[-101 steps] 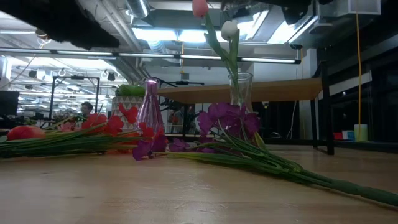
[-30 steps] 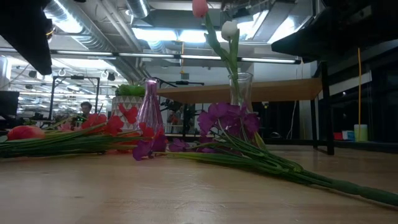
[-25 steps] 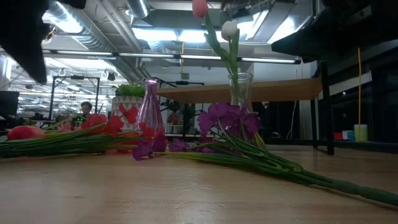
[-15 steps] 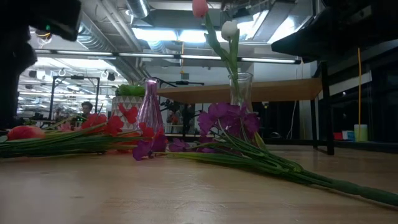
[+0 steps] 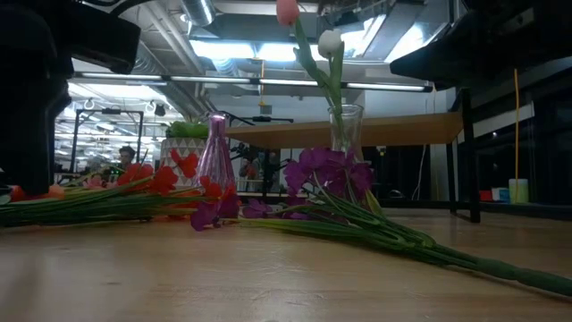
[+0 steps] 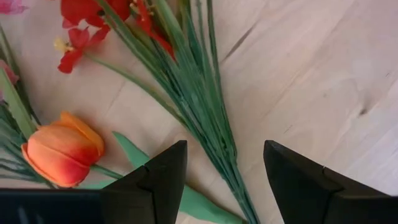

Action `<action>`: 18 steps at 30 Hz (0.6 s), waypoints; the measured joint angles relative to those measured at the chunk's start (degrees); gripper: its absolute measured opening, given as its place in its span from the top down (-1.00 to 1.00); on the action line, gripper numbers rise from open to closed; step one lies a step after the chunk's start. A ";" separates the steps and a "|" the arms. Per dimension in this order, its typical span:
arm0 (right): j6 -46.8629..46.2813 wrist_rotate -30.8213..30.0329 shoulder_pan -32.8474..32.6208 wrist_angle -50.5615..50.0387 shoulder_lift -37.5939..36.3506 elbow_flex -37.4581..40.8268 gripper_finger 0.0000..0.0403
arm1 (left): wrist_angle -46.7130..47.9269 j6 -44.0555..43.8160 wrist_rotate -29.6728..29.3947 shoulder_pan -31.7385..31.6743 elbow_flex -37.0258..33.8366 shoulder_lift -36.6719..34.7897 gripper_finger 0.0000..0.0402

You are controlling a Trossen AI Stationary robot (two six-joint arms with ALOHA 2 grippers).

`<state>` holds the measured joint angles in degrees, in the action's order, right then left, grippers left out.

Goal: Pick and place flowers into a vace then onto a shelf
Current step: Put the orange flowers into the transparent vase

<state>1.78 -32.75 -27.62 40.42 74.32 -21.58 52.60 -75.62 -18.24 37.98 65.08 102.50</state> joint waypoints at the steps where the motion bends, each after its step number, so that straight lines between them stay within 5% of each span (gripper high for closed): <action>1: 0.00 0.01 0.01 0.00 0.00 0.00 0.94 | 0.14 -0.67 -0.01 0.00 0.00 0.00 -0.02; 18: -0.14 0.02 0.00 0.04 0.00 0.00 0.94 | -7.64 -1.71 1.98 -0.26 -6.34 0.07 -0.02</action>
<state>1.65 -32.73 -27.62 40.47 74.32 -21.58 44.97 -77.32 -16.26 37.71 58.74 102.56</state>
